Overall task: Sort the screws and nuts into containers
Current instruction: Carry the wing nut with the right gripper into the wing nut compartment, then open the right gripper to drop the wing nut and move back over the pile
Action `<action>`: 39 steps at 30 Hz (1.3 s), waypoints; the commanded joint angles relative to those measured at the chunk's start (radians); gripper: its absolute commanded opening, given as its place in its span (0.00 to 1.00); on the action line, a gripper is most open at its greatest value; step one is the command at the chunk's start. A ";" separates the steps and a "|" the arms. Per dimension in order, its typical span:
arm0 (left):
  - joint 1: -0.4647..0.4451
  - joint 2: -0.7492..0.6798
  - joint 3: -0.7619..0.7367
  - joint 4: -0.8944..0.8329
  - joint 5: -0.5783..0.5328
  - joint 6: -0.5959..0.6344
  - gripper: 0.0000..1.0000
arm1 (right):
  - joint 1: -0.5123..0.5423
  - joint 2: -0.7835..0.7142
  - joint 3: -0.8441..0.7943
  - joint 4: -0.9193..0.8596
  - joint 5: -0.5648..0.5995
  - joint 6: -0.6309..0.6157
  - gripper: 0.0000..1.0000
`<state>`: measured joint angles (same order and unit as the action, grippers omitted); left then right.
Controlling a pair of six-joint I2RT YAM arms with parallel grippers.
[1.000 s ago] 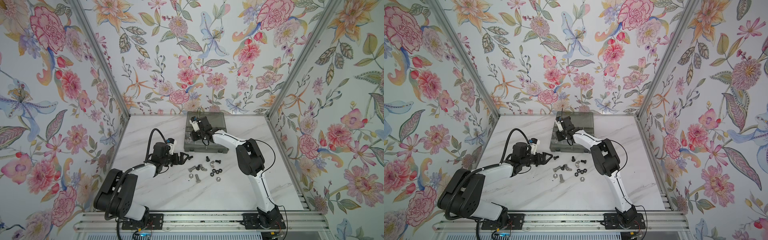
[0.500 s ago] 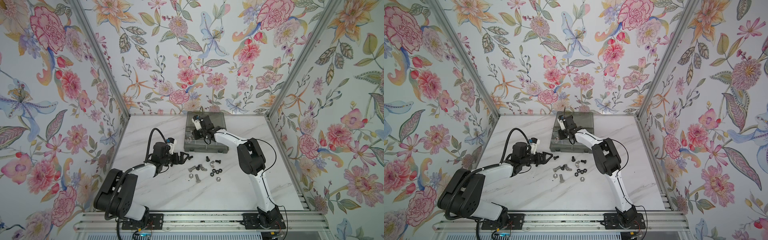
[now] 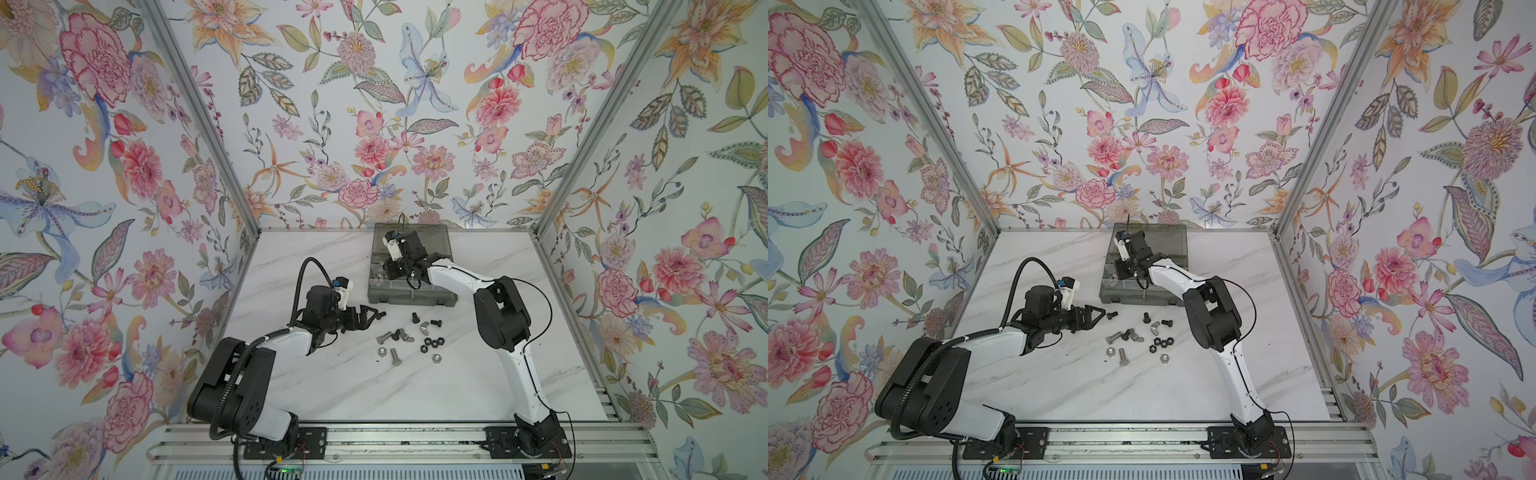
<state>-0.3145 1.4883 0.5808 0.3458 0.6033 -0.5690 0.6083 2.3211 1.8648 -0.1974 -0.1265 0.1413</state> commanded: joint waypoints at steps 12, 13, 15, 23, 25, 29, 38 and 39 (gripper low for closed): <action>0.003 -0.008 -0.002 -0.004 0.015 -0.007 0.99 | 0.004 -0.048 -0.038 0.001 -0.034 -0.009 0.40; 0.002 -0.010 -0.001 -0.003 0.013 -0.007 0.99 | 0.004 -0.072 -0.061 0.001 -0.044 -0.012 0.41; 0.003 -0.011 -0.001 -0.003 0.012 -0.007 0.99 | 0.004 -0.119 -0.111 0.001 -0.060 -0.022 0.41; 0.002 -0.013 0.002 -0.004 0.006 -0.013 0.99 | 0.004 -0.385 -0.417 0.009 -0.117 -0.084 0.46; 0.003 -0.016 0.002 0.000 0.006 -0.020 0.99 | 0.004 -0.444 -0.492 0.009 -0.131 -0.093 0.48; 0.003 -0.020 0.004 0.001 0.001 -0.022 0.99 | 0.005 -0.547 -0.634 0.012 -0.157 -0.105 0.50; 0.002 -0.026 -0.002 -0.004 -0.002 -0.029 0.99 | 0.013 -0.653 -0.860 0.031 -0.221 -0.162 0.52; 0.003 -0.026 -0.001 -0.007 -0.001 -0.028 0.99 | 0.017 -0.656 -0.875 0.035 -0.233 -0.170 0.52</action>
<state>-0.3145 1.4864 0.5808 0.3447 0.5991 -0.5884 0.6140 1.6951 1.0199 -0.1703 -0.3153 0.0116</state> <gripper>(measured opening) 0.994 0.517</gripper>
